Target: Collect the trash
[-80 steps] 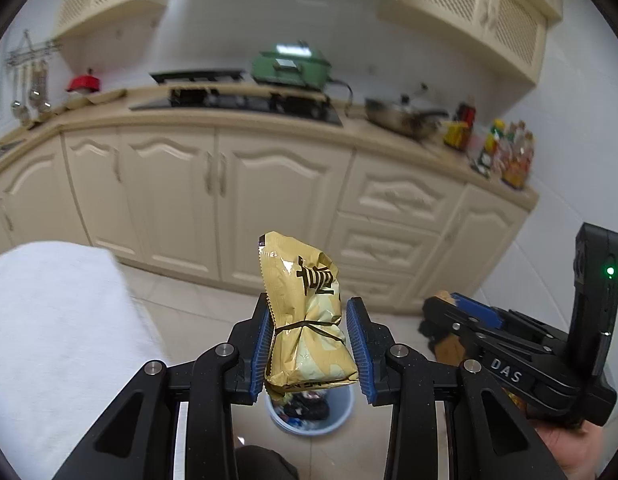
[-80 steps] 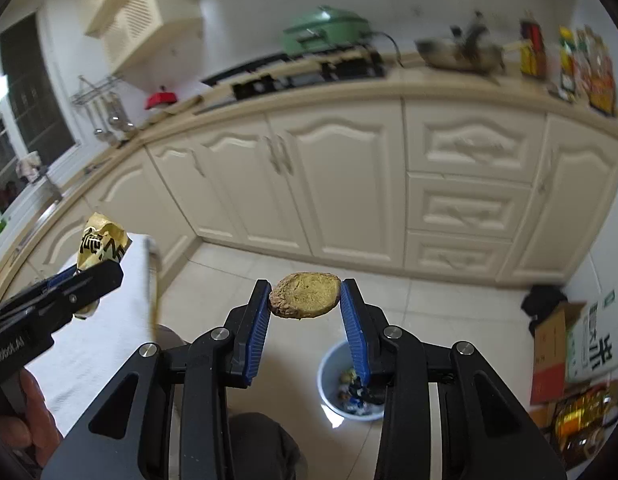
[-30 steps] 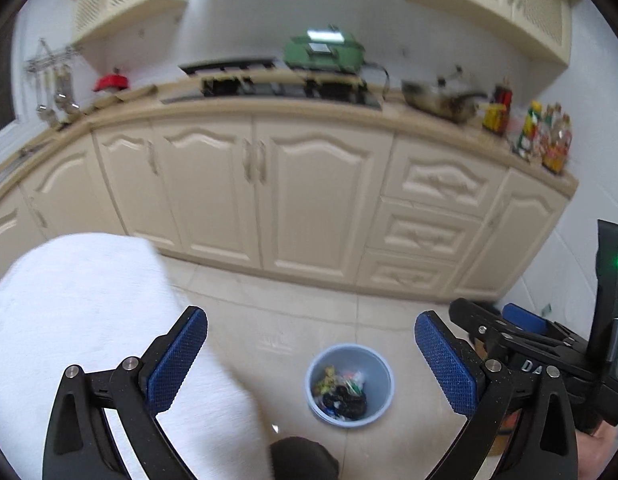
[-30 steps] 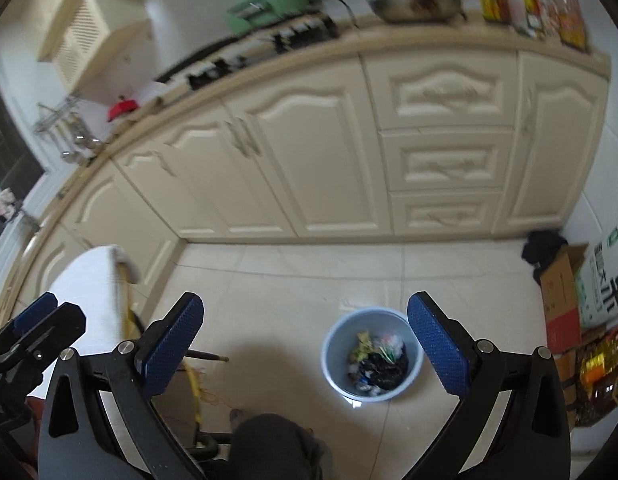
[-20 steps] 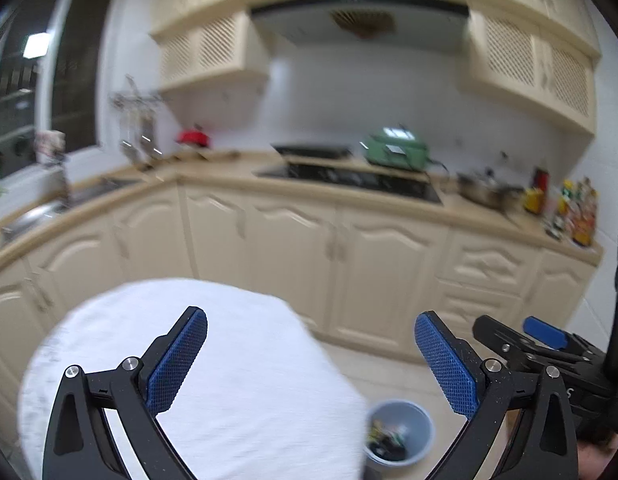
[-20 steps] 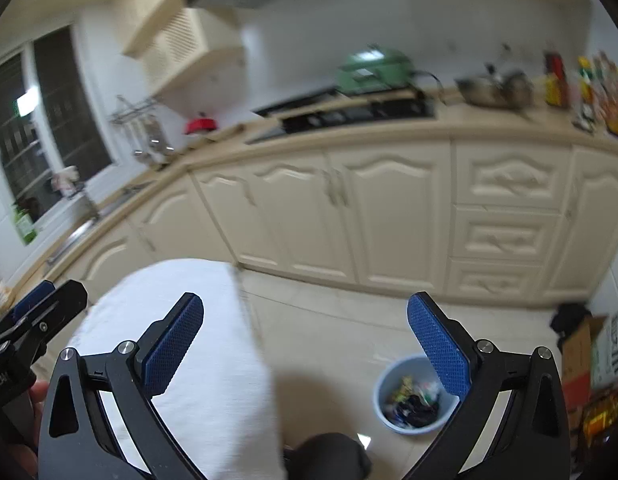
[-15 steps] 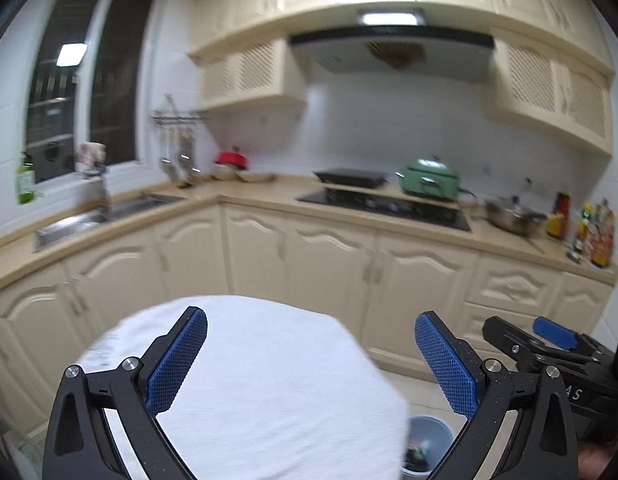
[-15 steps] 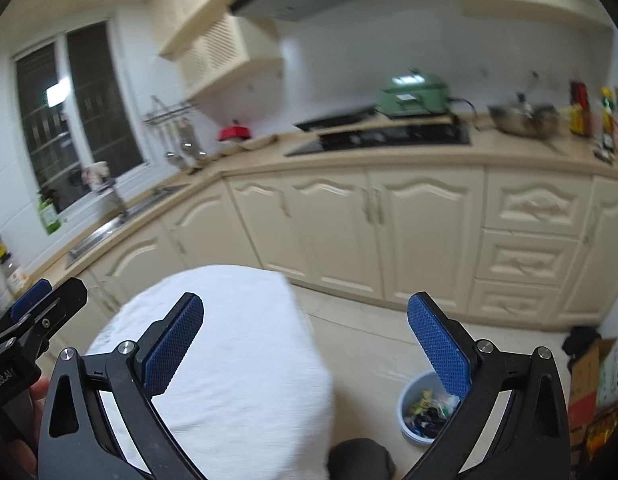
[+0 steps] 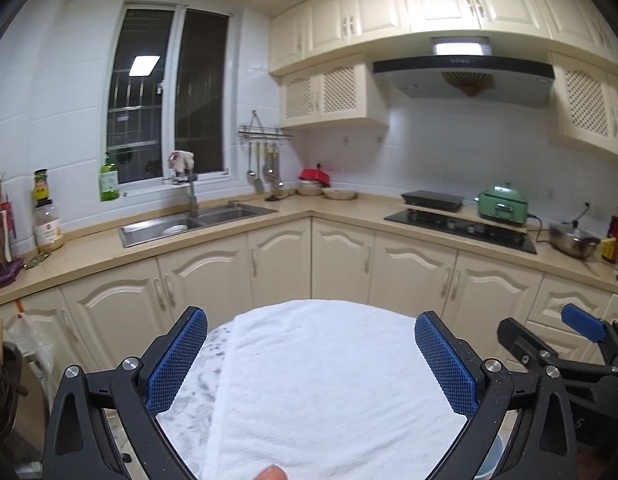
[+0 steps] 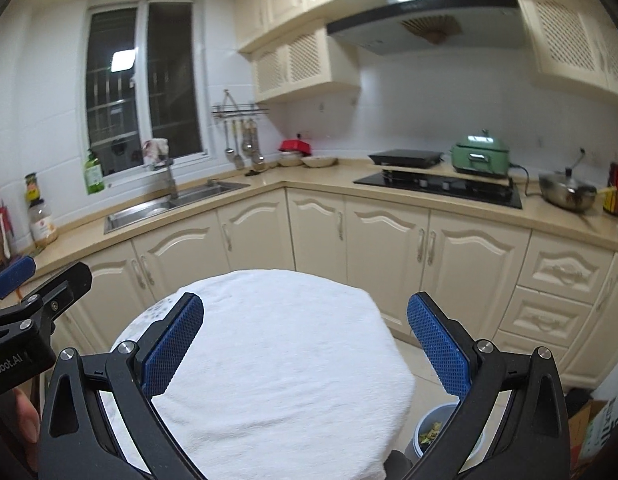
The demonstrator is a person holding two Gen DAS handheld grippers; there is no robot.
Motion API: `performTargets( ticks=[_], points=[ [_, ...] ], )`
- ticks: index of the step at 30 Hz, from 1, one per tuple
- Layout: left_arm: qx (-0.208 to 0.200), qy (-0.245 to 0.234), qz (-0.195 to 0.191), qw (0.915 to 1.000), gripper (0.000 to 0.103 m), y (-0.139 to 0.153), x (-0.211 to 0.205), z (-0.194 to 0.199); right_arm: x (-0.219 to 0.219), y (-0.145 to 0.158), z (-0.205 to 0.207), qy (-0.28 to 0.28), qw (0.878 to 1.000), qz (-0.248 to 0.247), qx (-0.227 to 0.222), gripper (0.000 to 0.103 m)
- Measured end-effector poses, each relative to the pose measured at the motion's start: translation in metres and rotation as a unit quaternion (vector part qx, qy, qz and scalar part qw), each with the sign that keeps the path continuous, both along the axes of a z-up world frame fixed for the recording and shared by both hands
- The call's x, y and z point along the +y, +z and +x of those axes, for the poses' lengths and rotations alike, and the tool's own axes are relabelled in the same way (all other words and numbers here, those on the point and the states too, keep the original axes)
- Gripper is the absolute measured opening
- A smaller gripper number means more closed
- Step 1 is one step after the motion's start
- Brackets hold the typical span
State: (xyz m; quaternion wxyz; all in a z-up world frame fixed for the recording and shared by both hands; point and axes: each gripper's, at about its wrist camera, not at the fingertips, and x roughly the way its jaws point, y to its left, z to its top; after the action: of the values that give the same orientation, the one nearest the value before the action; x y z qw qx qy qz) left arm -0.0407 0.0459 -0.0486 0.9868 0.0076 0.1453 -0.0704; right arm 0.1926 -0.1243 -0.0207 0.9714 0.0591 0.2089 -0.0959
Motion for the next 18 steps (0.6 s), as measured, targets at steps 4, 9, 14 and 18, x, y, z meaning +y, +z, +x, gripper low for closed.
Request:
performTargets(
  ticks=[4, 9, 14, 18],
  points=[
    [-0.001, 0.014, -0.01, 0.9999, 0.102, 0.0, 0.002, -0.012, 0.018, 0.0, -0.009, 0.008, 1.0, -0.013, -0.006, 0.103],
    [-0.002, 0.023, -0.015, 0.9996, 0.102, -0.001, 0.003, -0.036, 0.029, 0.0, -0.022, 0.015, 0.999, -0.026, -0.014, 0.103],
    [-0.001, 0.033, -0.02, 0.9993, 0.102, 0.002, 0.011, -0.048, 0.037, 0.001, -0.03, 0.013, 0.999, -0.031, -0.024, 0.103],
    [-0.002, 0.031, -0.022, 0.9993, 0.102, 0.006, 0.012, -0.049, 0.043, 0.0, -0.034, 0.016, 0.999, -0.032, -0.029, 0.103]
  ],
)
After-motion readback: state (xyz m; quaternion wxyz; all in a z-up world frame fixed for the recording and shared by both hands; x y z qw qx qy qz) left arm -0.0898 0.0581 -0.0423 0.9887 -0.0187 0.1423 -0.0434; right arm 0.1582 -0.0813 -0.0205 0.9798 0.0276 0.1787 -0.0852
